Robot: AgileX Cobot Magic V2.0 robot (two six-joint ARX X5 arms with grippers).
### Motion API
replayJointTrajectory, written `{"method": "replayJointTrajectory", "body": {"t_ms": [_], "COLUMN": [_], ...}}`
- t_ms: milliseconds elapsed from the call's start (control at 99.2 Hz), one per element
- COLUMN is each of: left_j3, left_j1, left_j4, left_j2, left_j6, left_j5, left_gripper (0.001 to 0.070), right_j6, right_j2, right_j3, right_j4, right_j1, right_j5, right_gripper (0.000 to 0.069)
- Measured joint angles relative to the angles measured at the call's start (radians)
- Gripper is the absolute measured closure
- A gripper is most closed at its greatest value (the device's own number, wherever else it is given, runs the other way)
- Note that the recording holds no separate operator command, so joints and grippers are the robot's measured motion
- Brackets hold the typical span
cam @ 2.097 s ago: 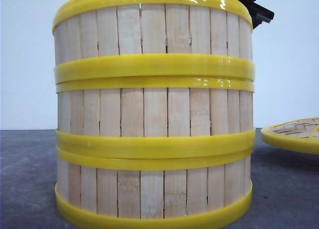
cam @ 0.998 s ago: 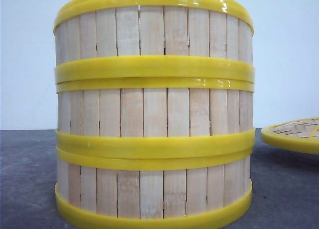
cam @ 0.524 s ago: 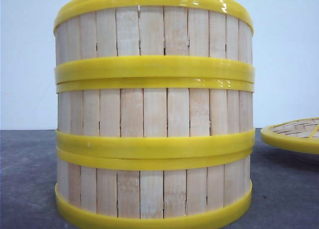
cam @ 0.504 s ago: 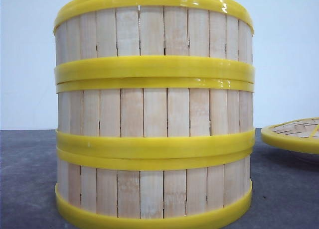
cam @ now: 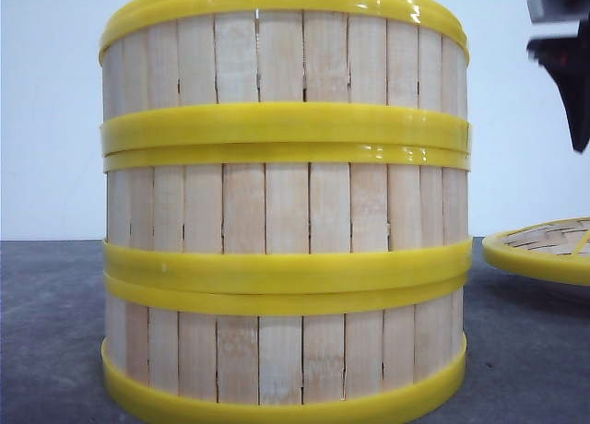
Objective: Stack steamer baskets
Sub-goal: 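Move the right gripper down to the center hub of the bamboo lid, then grip the lid hub, lift the lid and carry it over the stack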
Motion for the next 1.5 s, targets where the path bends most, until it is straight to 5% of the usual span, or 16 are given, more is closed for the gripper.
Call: {"method": "replayJointTrajectory", "body": {"t_ms": [766,1069,1502], "left_j3": [0.0,0.0,0.0], "left_j1": [0.0,0.0,0.0], "left_j4": [0.0,0.001,0.008], "left_j2": [0.0,0.0,0.0], "left_j6": [0.0,0.0,0.0], "left_j5": [0.0,0.0,-0.001], "left_gripper": [0.039,0.039,0.039], "right_j6": [0.0,-0.002,-0.027], "right_j2": [0.199,0.199,0.199], "right_j3": [-0.015,-0.008,0.005], "right_j4": [0.135,0.113,0.058], "right_j1": [-0.039,-0.047,-0.047], "right_j5": [0.005,-0.001,0.034], "right_gripper": [0.0449,0.0542,0.0588]}}
